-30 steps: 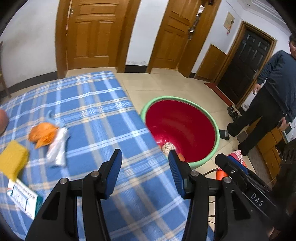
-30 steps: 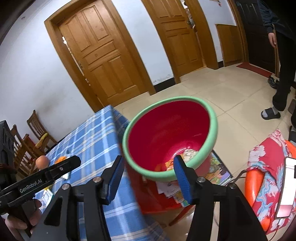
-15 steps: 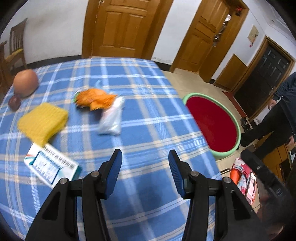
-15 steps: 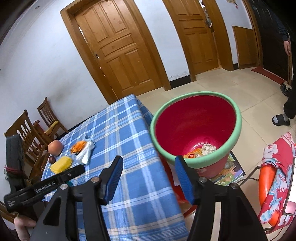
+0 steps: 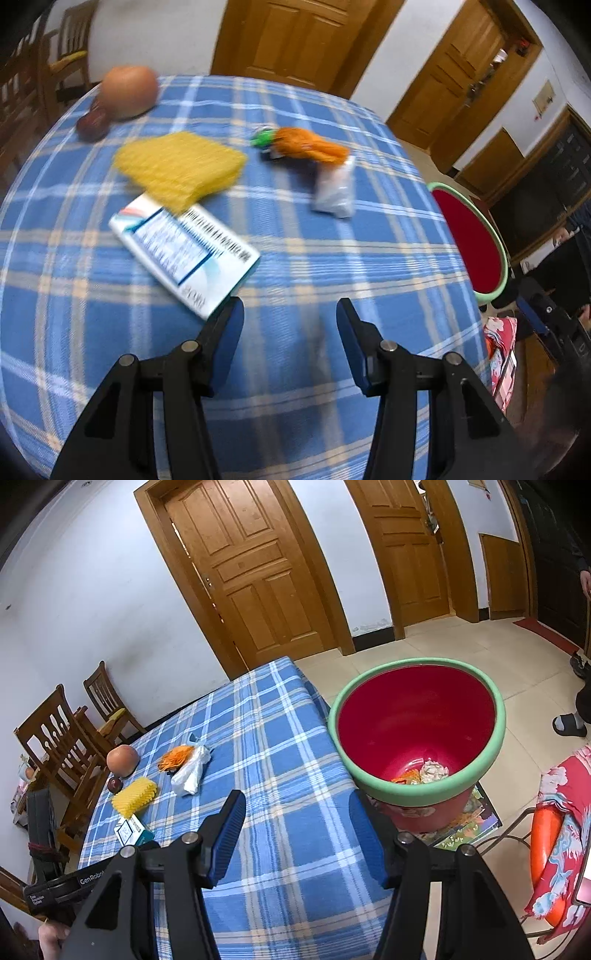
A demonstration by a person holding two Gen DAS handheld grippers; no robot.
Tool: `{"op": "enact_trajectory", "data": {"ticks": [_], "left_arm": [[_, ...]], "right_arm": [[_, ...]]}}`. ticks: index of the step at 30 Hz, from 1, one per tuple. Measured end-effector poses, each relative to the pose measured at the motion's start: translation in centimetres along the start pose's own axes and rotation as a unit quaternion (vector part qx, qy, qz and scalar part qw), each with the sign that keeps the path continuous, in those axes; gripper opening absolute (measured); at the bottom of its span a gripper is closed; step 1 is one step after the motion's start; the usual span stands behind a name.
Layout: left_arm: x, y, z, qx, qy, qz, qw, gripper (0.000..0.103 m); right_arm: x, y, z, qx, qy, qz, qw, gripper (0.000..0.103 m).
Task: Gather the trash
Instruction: 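Move both empty tools back toward the remaining items on the table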
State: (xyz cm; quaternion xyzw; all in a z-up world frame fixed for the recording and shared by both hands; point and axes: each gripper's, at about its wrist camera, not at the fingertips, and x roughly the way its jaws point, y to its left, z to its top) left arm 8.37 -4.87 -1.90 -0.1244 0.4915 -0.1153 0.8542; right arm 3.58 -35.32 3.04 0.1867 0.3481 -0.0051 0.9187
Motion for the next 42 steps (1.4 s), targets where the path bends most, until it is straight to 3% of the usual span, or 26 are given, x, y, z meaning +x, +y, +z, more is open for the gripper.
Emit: {"op": "enact_trajectory", "data": {"ticks": [8, 13, 24, 30, 42], "left_arm": [[-2.1, 3.7, -0.3, -0.028, -0.021, 0.052, 0.9981, 0.052], [-2.9, 5.1, 0.1, -0.041, -0.041, 0.084, 0.9948, 0.067], [0.3, 5.0, 3.4, -0.054, -0.038, 0.097, 0.9931, 0.069], [1.3, 4.6, 3.9, -0.025, -0.051, 0.132, 0.9896, 0.069], [-2.0, 7.3, 3.4, -0.029, -0.07, 0.099, 0.9922, 0.064]], "right_arm": [[0.7, 1.1, -0.3, -0.009, 0.011, 0.01, 1.0, 0.061], [1.3, 1.8, -0.5, -0.011, 0.018, 0.016, 1.0, 0.061], [2.6, 3.7, -0.8, -0.035, 0.038, 0.021, 0.998, 0.062], [3.6, 4.9, -0.3, -0.05, 0.046, 0.023, 0.997, 0.065], [9.4, 9.4, 0.7, -0.065, 0.103, 0.055, 0.991, 0.065]]}}
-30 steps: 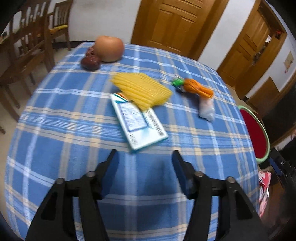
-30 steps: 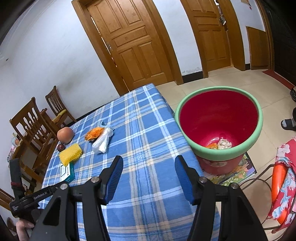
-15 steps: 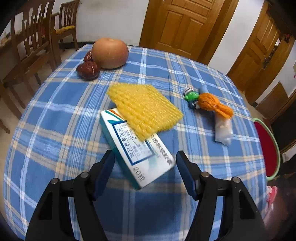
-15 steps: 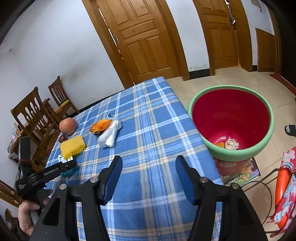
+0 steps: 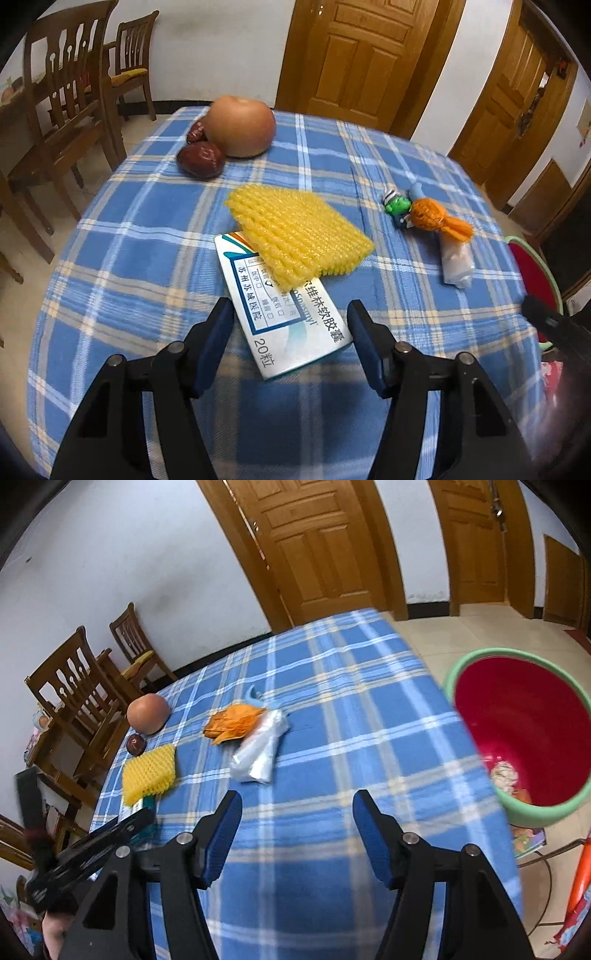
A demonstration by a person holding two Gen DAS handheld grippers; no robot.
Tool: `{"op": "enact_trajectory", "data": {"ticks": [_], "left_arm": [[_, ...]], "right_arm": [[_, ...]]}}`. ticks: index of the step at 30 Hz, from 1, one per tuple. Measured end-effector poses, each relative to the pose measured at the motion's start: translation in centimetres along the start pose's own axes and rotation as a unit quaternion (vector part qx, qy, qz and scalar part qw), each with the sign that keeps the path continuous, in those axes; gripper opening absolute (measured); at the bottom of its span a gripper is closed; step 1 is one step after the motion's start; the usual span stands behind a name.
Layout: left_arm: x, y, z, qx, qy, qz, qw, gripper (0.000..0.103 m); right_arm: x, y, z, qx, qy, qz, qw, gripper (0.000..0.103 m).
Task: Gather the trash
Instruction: 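Move both empty tools back toward the remaining items on the table, then grasp the white plastic bag with the right tool while the left tool grasps the white medicine box, then carry plastic bag and medicine box over the red bucket and open both tools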
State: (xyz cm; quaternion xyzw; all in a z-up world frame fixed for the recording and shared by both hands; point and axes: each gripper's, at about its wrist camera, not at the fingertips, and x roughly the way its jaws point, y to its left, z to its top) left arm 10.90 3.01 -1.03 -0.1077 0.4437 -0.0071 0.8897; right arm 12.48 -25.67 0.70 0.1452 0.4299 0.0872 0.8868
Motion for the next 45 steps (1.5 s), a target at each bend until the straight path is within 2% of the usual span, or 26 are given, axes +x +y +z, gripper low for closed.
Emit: {"op": "enact_trajectory", "data": {"ticks": [7, 13, 15, 18, 19, 20, 26, 33, 45], "left_arm": [[-3.5, 0.9, -0.1, -0.001, -0.018, -0.079, 0.9967, 0.064], [-4.7, 1.1, 1.0, 0.002, -0.052, -0.108, 0.9928, 0.064], [-4.8, 0.8, 1.3, 0.013, -0.065, -0.104, 0.9923, 0.064], [-4.5, 0.6, 1.9, 0.026, -0.074, -0.111, 0.9908, 0.064], [-4.3, 0.4, 2.1, 0.029, -0.073, -0.119, 0.9897, 0.064], [-4.1, 0.3, 2.3, 0.031, -0.072, -0.124, 0.9891, 0.064], [-3.3, -0.9, 2.0, 0.063, -0.063, -0.154, 0.984, 0.064], [-3.8, -1.1, 1.5, 0.064, -0.066, -0.167, 0.9816, 0.064], [-5.1, -2.2, -0.1, 0.052, -0.061, -0.144, 0.9863, 0.063]], "right_arm": [[3.9, 2.3, 1.0, -0.016, 0.021, -0.002, 1.0, 0.065], [5.7, 3.0, 1.3, -0.016, 0.031, -0.023, 0.999, 0.065], [6.2, 3.2, 1.3, -0.019, 0.033, -0.035, 0.999, 0.065], [6.4, 3.6, 1.5, -0.021, 0.027, -0.052, 0.998, 0.055], [6.5, 3.5, 1.6, -0.016, 0.029, -0.053, 0.998, 0.043], [6.6, 3.5, 1.7, -0.013, 0.032, -0.053, 0.998, 0.037], [5.8, 3.4, 0.7, -0.001, 0.021, -0.063, 0.998, 0.033], [3.3, 3.7, -1.6, 0.005, 0.029, -0.025, 0.999, 0.032], [-1.3, 3.4, -4.9, 0.0, -0.003, -0.007, 1.0, 0.032]]}}
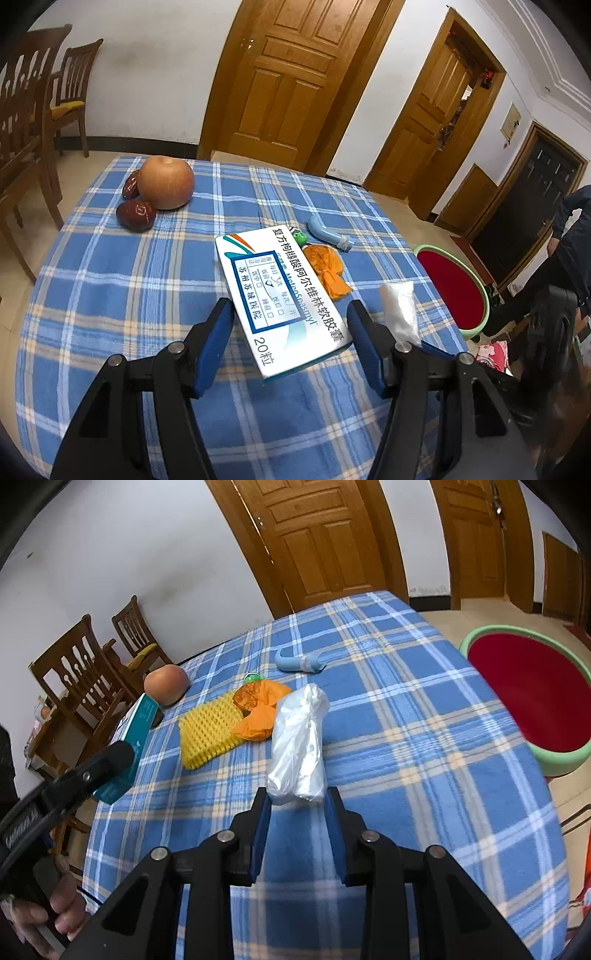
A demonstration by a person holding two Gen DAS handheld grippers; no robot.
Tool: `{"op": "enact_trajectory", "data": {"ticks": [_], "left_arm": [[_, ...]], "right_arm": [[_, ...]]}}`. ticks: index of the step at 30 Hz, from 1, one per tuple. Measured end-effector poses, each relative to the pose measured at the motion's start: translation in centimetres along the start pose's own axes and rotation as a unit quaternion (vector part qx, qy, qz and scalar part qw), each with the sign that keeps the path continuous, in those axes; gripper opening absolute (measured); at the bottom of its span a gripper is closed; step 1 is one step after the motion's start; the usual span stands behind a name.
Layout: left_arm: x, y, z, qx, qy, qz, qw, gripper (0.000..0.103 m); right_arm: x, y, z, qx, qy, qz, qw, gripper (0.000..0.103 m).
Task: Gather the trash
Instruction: 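Carry plastic bag and medicine box over the red bucket and open both tools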
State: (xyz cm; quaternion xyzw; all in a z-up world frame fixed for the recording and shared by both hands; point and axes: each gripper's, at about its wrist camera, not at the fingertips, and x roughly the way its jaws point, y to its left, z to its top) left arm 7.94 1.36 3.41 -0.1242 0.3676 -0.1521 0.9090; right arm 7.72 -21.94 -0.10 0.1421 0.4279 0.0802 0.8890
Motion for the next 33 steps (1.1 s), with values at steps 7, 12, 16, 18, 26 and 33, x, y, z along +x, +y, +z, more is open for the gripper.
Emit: {"op": "enact_trajectory", "data": {"ticks": [7, 12, 16, 18, 26, 33], "left_arm": [[1.2, -2.3, 0.3, 0.014, 0.011, 0.001, 0.9998, 0.064], [2.7, -4.9, 1.0, 0.024, 0.027, -0.023, 0.9991, 0.063], [3.9, -7.6, 1.6, 0.038, 0.035, -0.036, 0.998, 0.063], [4.7, -9.3, 1.8, 0.051, 0.039, -0.038, 0.9972, 0.063], [8.6, -14.4, 2.0, 0.069, 0.071, -0.073, 0.9924, 0.063], [11.8, -18.4, 2.3, 0.098, 0.085, -0.078, 0.9885, 0.063]], "right_arm": [[-2.9, -2.6, -0.2, 0.016, -0.023, 0.004, 1.0, 0.032], [-4.3, -4.9, 0.1, 0.027, -0.034, 0.004, 0.999, 0.032], [-5.4, -7.2, 0.8, 0.033, -0.043, -0.007, 0.998, 0.032], [-6.0, -8.4, 1.2, 0.035, -0.05, -0.013, 0.998, 0.032], [-7.6, -14.0, 3.6, 0.053, -0.081, -0.047, 0.994, 0.033], [-7.1, -18.8, 4.3, 0.106, -0.09, -0.059, 0.989, 0.033]]}}
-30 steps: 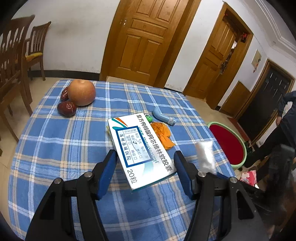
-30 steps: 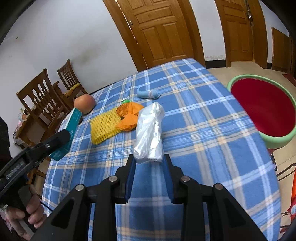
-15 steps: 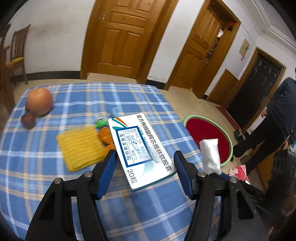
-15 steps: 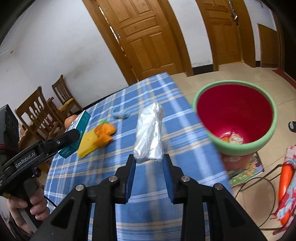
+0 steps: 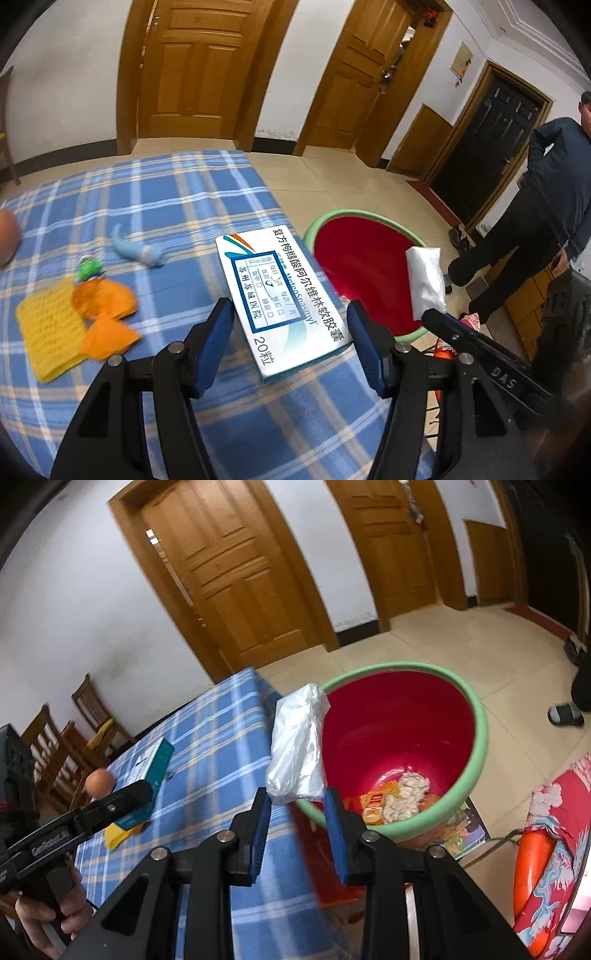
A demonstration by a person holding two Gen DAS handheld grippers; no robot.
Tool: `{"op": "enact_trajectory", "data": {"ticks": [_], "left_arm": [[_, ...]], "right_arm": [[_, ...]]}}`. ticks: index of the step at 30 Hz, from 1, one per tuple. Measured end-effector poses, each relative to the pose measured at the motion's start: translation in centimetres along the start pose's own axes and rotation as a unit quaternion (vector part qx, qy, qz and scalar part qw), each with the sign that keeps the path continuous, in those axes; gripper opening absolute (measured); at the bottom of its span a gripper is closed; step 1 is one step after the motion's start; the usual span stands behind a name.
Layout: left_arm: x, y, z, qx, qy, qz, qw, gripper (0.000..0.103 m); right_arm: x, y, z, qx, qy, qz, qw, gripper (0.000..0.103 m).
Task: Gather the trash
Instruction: 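Carry plastic bag and medicine box over the red bucket and open both tools, then return both tools to the table toward the yellow foam net and orange bag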
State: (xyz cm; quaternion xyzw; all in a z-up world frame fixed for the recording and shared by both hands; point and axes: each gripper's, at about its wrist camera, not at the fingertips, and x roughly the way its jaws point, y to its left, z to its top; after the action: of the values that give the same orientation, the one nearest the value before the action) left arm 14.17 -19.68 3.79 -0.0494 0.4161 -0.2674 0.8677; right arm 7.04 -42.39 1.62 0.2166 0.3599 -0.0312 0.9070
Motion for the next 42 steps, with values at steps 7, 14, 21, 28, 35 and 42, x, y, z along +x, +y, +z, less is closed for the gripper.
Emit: {"op": "enact_trajectory", "data": {"ticks": [7, 14, 21, 28, 35, 42], "left_arm": [[3.3, -2.7, 1.5, 0.032, 0.004, -0.003, 0.9995, 0.063], [6.7, -5.0, 2.0, 0.055, 0.016, -0.018, 0.9982, 0.064], [9.0, -7.4, 2.7, 0.086, 0.018, -0.027, 0.9958, 0.068], [8.9, -7.2, 2.3, 0.078, 0.023, 0.005, 0.9967, 0.069], [7.0, -5.0, 1.7, 0.042, 0.022, 0.025, 0.9986, 0.069], [4.3, -3.0, 1.0, 0.024, 0.009, 0.047, 0.9986, 0.069]], "right_arm": [[1.4, -3.6, 0.9, 0.032, 0.007, -0.029, 0.999, 0.035], [2.2, -6.0, 1.2, 0.054, 0.016, -0.047, 0.997, 0.039], [0.5, -6.7, 0.8, 0.057, -0.005, -0.045, 0.997, 0.046], [-0.1, -6.9, 1.0, 0.057, -0.015, -0.046, 0.997, 0.051], [-0.7, -6.4, 0.8, 0.058, -0.022, -0.041, 0.997, 0.058], [-1.4, -5.1, 0.4, 0.051, -0.023, -0.029, 0.998, 0.062]]}}
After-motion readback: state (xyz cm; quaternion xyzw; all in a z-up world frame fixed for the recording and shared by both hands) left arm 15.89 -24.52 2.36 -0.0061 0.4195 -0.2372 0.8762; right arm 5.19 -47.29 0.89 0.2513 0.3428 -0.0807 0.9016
